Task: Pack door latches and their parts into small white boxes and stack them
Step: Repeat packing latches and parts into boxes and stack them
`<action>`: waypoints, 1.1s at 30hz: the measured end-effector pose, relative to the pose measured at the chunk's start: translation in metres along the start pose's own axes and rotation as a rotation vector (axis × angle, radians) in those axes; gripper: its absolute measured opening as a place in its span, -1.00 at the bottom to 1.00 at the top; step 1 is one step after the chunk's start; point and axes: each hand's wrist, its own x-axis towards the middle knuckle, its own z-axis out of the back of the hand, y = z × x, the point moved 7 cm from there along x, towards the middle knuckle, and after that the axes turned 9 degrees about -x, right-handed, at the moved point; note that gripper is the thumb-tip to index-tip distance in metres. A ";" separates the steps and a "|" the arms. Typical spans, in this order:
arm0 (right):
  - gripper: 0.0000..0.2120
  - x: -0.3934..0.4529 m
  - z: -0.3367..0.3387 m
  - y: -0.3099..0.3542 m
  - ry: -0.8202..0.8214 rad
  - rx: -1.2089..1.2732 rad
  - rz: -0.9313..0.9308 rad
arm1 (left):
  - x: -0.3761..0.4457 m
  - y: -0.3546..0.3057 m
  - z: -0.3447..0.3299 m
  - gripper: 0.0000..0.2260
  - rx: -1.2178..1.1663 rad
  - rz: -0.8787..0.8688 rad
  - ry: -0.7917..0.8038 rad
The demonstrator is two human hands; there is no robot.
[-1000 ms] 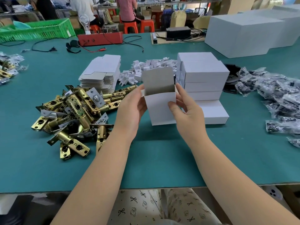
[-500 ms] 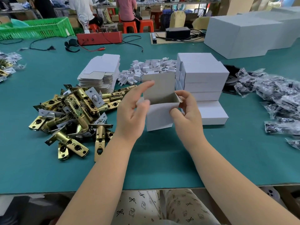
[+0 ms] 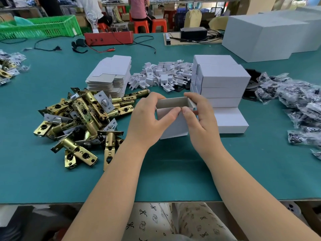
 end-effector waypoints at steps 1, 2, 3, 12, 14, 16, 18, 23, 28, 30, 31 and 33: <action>-0.72 -0.001 -0.002 -0.001 0.029 0.015 -0.020 | 0.000 0.002 -0.001 -0.58 -0.026 0.018 0.002; -0.75 -0.002 -0.005 -0.002 0.057 0.041 -0.036 | -0.001 0.002 -0.002 -0.62 -0.048 0.028 0.001; -0.78 -0.002 -0.007 -0.003 0.075 0.067 -0.047 | -0.001 0.003 -0.003 -0.65 -0.074 0.035 0.003; -0.72 -0.002 -0.006 -0.012 0.042 0.066 -0.097 | -0.004 0.006 -0.009 -0.75 -0.315 0.062 0.025; -0.73 -0.002 -0.005 -0.013 0.029 0.067 -0.107 | 0.000 0.009 -0.008 -0.70 -0.375 0.095 0.016; -0.71 -0.003 -0.005 -0.014 0.026 0.059 -0.116 | 0.011 0.022 -0.005 -0.65 -0.473 0.257 -0.004; -0.65 -0.003 -0.005 -0.015 0.009 0.044 -0.121 | 0.027 0.040 0.004 -0.70 -0.432 0.463 -0.028; -0.67 -0.003 -0.005 -0.014 -0.007 0.030 -0.100 | 0.070 0.058 0.010 -0.71 0.375 0.366 0.190; -0.67 -0.006 -0.003 -0.012 -0.003 0.024 -0.098 | 0.083 0.094 0.006 -0.71 0.905 0.447 0.398; -0.64 -0.006 -0.003 -0.013 0.005 0.025 -0.099 | 0.085 0.106 0.007 -0.68 0.997 0.502 0.429; -0.61 -0.005 -0.004 -0.013 0.008 0.024 -0.103 | 0.087 0.109 0.007 -0.68 1.041 0.509 0.433; -0.58 -0.005 -0.004 -0.015 0.010 0.024 -0.115 | 0.090 0.113 0.006 -0.67 1.104 0.501 0.432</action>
